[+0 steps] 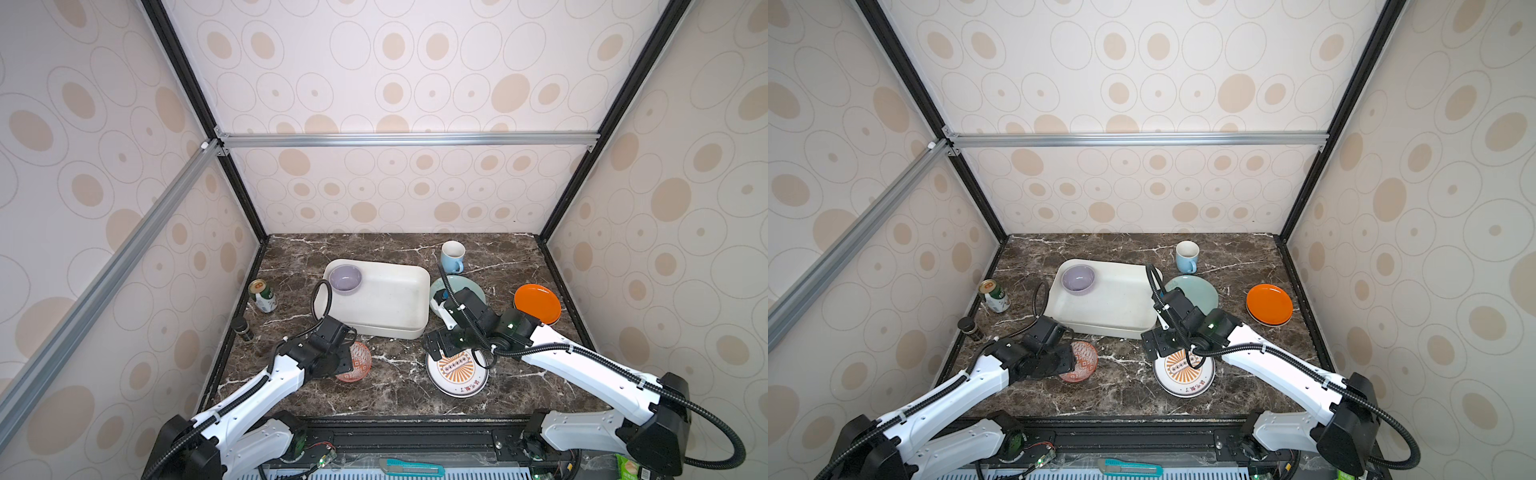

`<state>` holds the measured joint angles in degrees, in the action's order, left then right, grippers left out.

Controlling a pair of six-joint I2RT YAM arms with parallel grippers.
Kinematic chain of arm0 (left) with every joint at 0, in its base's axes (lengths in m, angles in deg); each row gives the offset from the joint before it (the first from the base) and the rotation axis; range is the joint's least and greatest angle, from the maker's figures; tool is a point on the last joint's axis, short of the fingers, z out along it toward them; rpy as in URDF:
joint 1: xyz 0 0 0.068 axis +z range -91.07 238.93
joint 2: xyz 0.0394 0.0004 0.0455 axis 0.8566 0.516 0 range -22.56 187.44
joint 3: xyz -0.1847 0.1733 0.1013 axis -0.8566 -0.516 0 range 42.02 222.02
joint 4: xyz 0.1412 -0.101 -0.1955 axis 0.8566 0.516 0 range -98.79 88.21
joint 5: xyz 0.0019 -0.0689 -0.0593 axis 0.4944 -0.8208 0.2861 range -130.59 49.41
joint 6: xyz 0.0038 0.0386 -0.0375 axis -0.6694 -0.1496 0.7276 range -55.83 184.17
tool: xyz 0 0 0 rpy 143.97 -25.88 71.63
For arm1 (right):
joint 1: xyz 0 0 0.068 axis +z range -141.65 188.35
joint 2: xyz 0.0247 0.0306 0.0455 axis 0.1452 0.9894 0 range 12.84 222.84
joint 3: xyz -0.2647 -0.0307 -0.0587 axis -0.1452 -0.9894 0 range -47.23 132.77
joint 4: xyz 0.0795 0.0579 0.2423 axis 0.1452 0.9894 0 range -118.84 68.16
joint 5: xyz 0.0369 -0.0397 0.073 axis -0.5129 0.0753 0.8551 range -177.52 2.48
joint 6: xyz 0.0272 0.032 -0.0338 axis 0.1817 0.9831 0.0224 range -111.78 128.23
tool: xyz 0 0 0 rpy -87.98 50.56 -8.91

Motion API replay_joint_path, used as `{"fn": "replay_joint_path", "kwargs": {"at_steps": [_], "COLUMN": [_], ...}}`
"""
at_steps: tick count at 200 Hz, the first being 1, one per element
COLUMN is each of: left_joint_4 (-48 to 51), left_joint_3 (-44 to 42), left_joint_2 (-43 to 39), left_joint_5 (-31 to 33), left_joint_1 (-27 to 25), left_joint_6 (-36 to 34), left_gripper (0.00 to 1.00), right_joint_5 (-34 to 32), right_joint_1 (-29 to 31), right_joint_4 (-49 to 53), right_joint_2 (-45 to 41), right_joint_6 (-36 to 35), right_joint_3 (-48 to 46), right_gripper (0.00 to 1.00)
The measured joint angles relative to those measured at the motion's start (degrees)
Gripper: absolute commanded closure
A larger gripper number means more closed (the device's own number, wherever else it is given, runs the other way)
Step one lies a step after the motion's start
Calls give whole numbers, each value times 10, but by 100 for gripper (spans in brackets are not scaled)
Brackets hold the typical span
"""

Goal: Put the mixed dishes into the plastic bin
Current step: 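Lower the left gripper and grasp the orange-patterned bowl's rim, then lift the patterned bowl with the left gripper and lower it into the lavender bowl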

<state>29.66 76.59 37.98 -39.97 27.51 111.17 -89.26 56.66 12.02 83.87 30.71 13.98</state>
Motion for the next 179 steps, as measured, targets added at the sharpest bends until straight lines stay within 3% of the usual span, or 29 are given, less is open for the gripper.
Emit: {"fn": "replay_joint_path", "kwargs": {"at_steps": [42, 86, 116, 179], "left_joint_4": [-37, -64, -78, -48], "left_joint_3": [-23, -49, -38, -19], "left_joint_2": [15, 30, 27, 28], "left_joint_5": [3, 2, 3, -12], "left_joint_1": [-3, -4, -5, -6], "left_joint_6": [17, 29, 32, 27], "left_gripper": [49, 83, 98, 100], "right_joint_5": [-7, -6, -3, 5], "right_joint_1": [-4, -49, -60, -68], "right_joint_4": [0, 2, 5, 12], "right_joint_2": [1, 1, -3, -7], "right_joint_6": [-4, -11, -18, -25], "right_joint_3": [0, -3, -3, -3], "right_gripper": [0, 0, 0, 0]}}
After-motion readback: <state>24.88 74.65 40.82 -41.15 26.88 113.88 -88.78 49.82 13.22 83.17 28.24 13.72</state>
